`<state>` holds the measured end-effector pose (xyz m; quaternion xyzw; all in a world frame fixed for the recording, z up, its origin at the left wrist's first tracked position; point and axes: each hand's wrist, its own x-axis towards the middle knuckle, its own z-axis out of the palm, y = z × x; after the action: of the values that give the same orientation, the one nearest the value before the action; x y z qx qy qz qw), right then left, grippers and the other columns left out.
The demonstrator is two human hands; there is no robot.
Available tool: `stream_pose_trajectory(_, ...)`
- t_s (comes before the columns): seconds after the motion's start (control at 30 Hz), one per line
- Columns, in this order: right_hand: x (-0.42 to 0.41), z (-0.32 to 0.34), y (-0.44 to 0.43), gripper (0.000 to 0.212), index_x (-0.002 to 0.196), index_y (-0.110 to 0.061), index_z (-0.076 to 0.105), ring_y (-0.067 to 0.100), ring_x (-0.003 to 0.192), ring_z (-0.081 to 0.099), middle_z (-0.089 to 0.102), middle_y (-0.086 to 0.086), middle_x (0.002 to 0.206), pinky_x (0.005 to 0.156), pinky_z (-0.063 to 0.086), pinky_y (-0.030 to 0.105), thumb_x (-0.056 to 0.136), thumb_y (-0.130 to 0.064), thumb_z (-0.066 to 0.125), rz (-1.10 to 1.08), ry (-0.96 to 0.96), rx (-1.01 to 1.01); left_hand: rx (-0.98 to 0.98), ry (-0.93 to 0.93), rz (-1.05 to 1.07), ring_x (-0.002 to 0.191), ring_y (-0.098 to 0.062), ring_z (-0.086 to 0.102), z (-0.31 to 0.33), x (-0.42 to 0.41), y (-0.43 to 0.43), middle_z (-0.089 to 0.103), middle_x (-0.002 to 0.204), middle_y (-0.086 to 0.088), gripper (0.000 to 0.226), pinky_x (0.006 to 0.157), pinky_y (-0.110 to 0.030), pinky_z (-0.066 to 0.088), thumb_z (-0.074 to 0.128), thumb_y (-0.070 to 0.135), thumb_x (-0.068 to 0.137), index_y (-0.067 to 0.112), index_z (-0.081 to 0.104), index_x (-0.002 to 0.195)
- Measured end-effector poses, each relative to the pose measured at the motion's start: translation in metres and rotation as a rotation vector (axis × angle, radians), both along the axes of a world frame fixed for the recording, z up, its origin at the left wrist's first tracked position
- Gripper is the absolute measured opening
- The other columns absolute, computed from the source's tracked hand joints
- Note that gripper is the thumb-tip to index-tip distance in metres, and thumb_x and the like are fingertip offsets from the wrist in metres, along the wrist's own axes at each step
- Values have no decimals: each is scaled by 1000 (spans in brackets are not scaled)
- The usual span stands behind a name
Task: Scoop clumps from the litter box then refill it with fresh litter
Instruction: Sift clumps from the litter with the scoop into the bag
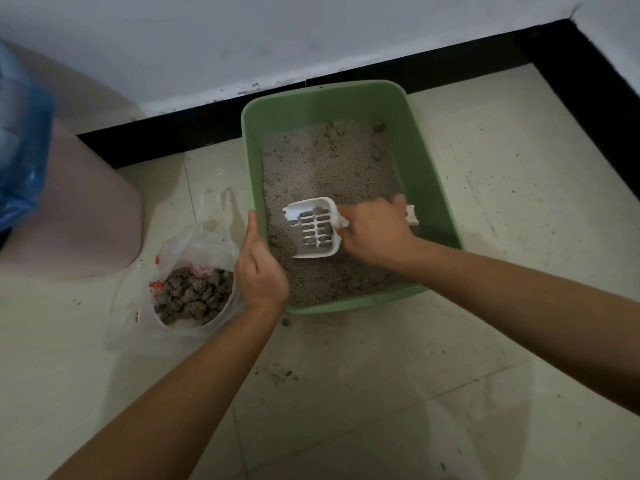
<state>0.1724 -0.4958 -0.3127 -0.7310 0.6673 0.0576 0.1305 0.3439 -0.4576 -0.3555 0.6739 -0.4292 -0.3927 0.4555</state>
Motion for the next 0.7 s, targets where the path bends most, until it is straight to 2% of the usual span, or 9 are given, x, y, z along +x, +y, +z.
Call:
stream_pose_trajectory(0.1,18,-2,0,16,92,-25,61,23,89,54,55,-3,77,91,28,42,89,-39,52,61,29,-90,-5,10,17,132,7,30,1,1,-1,39,153,4,63,101,-1,23,19,36,91,17,37,149)
stream_pose_trajectory(0.2,3,-1,-2,26,94,-26,64,23,89,56,55,-8,70,96,28,45,95,-41,43,49,-156,13,-5,30,22,134,3,32,1,1,-1,40,152,4,64,105,-9,25,19,39,91,18,39,148)
stream_pose_trajectory(0.27,-16,-5,2,30,111,-31,69,23,99,60,68,-6,86,101,26,46,98,-41,44,-13,-310,122,-9,39,21,136,1,32,1,0,-1,40,152,3,64,112,-16,26,19,39,91,17,39,148)
stream_pose_trajectory(0.33,-29,-12,9,32,125,-37,65,17,110,60,72,-9,105,110,29,48,94,-40,57,-91,-517,247,-4,63,29,137,0,33,-1,0,-2,40,152,3,65,116,-23,26,20,40,90,17,39,148)
stream_pose_trajectory(0.43,-41,-16,10,36,126,-35,66,12,112,63,71,-12,116,109,41,51,90,-35,68,-193,-793,331,-12,65,21,138,-2,32,-2,2,-2,39,153,3,64,118,-28,25,20,40,91,16,37,148)
stream_pose_trajectory(0.5,-50,-9,0,35,124,-38,65,13,108,63,71,-14,109,112,34,56,89,-44,64,-189,-700,261,-13,45,5,137,3,30,0,1,0,37,154,3,63,116,-20,23,18,37,92,17,35,149)
stream_pose_trajectory(0.53,-54,-1,-6,33,124,-38,64,13,102,62,70,-14,100,113,30,55,93,-45,59,-126,-522,202,-6,47,5,134,6,30,1,0,0,36,154,4,63,112,-14,22,18,37,92,18,35,149)
stream_pose_trajectory(0.6,-60,12,-18,30,119,-33,67,17,88,58,62,-13,79,105,29,43,99,-44,46,51,-128,18,9,66,12,127,16,34,2,0,0,37,153,7,63,100,-3,25,18,40,91,21,36,149)
stream_pose_trajectory(0.7,-59,21,-29,29,106,-31,66,18,84,51,54,-8,70,94,27,39,97,-46,42,164,101,-114,15,90,10,121,22,39,5,-2,-1,38,152,8,63,90,3,28,19,41,91,23,38,149)
